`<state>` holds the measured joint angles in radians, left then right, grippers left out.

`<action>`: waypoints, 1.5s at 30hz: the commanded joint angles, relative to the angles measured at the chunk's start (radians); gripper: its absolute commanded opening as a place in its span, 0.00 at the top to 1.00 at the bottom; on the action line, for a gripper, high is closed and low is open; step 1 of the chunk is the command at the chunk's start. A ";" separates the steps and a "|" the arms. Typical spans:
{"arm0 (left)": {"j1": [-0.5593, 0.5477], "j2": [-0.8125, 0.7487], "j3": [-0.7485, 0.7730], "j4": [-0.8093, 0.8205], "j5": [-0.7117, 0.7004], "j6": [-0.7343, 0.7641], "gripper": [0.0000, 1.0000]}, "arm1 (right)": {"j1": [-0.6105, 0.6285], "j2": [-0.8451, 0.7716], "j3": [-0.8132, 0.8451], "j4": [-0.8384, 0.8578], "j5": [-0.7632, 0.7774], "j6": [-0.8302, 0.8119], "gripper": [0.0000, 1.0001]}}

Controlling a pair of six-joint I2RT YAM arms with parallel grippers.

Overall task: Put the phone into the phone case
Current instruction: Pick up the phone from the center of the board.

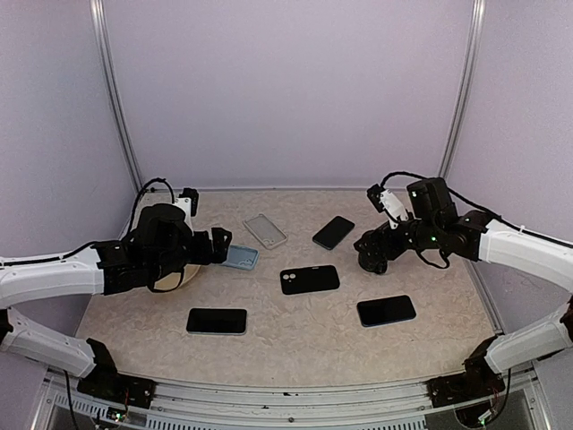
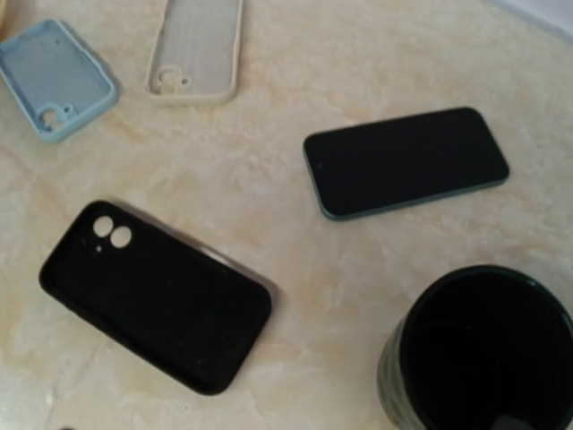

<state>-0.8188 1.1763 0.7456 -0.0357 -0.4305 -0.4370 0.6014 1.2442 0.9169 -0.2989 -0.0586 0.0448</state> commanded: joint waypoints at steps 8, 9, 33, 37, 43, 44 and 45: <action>-0.020 0.061 -0.017 0.028 0.015 -0.038 0.01 | 0.029 0.040 -0.003 -0.037 -0.002 -0.012 0.00; -0.022 0.063 -0.017 0.028 0.017 -0.039 0.01 | 0.032 0.043 -0.004 -0.037 -0.004 -0.015 0.00; -0.190 0.402 0.141 0.311 0.356 0.370 0.01 | 0.036 -0.038 -0.060 -0.089 0.102 0.225 0.00; -0.192 0.489 0.207 0.362 0.499 0.432 0.01 | 0.022 -0.060 -0.078 -0.139 0.145 0.316 0.00; -0.204 0.644 0.320 0.392 0.681 0.526 0.01 | -0.022 -0.143 -0.153 -0.164 0.157 0.404 0.00; -0.208 0.663 0.336 0.398 0.702 0.539 0.01 | -0.030 -0.157 -0.164 -0.167 0.154 0.417 0.00; -0.210 0.692 0.350 0.403 0.714 0.548 0.01 | -0.037 -0.171 -0.176 -0.170 0.151 0.429 0.00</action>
<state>-1.0130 1.7931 1.0351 0.3138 0.1421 0.0246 0.5949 1.1320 0.7822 -0.4301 0.0750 0.3832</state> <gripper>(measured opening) 0.989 0.996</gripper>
